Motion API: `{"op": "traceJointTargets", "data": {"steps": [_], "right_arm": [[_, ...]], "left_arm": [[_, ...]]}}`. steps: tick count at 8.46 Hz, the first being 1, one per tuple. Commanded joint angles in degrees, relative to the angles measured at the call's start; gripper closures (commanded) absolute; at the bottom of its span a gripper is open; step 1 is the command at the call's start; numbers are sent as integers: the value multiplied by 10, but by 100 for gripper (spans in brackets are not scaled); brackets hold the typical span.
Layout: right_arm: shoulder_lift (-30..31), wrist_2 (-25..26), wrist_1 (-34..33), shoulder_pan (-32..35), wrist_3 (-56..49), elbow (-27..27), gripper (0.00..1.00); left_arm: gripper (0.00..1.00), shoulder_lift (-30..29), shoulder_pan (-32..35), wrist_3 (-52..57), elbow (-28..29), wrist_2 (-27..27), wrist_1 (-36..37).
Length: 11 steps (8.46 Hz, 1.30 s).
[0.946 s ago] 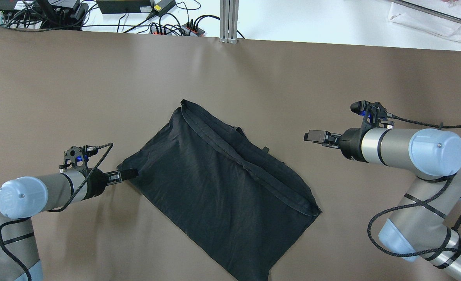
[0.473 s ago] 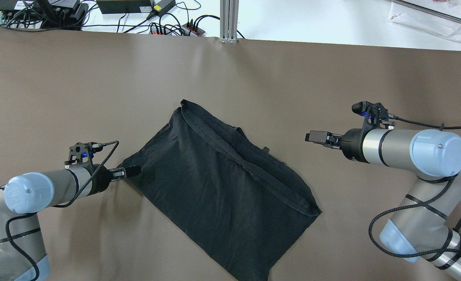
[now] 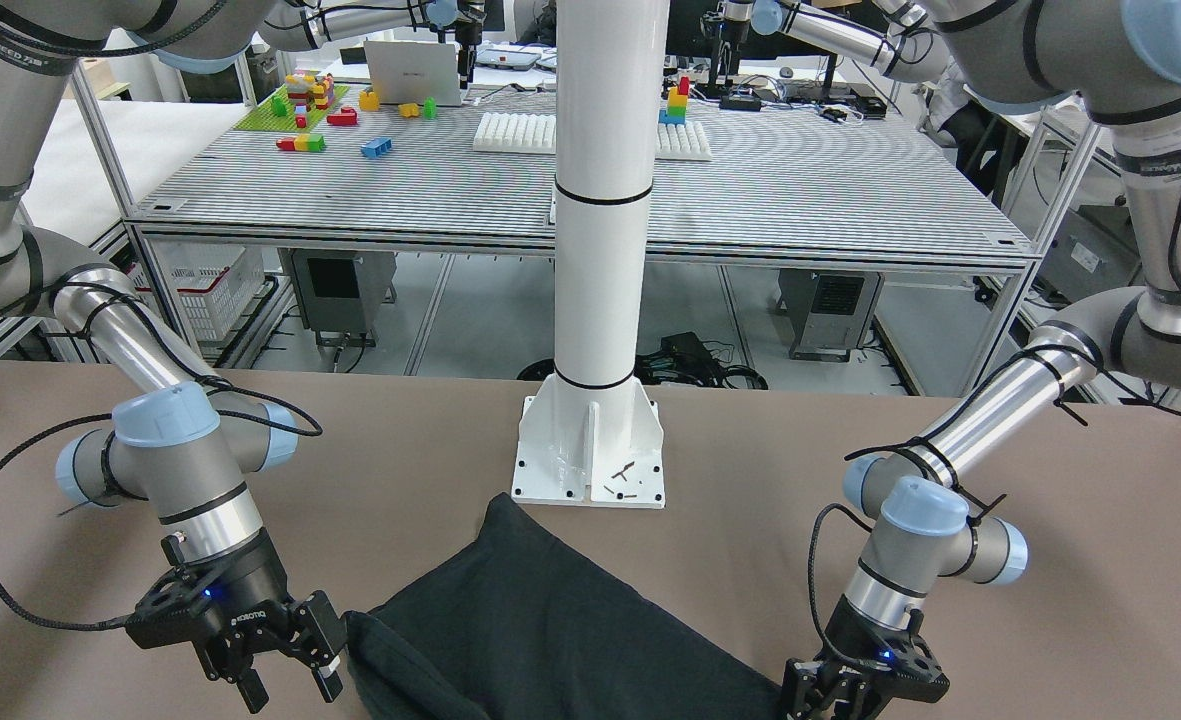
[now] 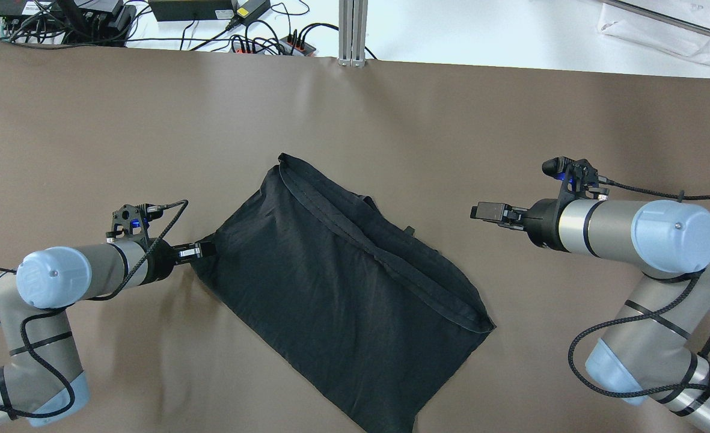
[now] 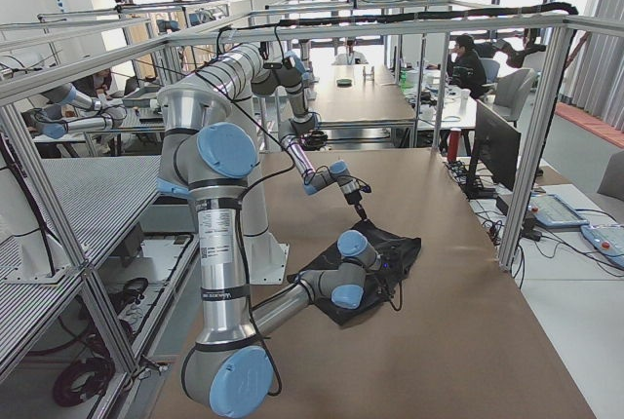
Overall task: Fold clothes
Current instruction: 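Grasp the shirt's side edge nearest the left gripper, then drag the shirt edge away from the robot with the left gripper to straighten it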
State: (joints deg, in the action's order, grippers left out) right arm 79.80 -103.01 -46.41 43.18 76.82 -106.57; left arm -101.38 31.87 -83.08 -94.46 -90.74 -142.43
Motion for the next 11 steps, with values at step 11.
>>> {"op": "traceJointTargets", "data": {"steps": [11], "right_arm": [[-4, 0, 0, -3, 0, 1, 6]], "left_arm": [[100, -270, 145, 27, 288, -46, 7]]}}
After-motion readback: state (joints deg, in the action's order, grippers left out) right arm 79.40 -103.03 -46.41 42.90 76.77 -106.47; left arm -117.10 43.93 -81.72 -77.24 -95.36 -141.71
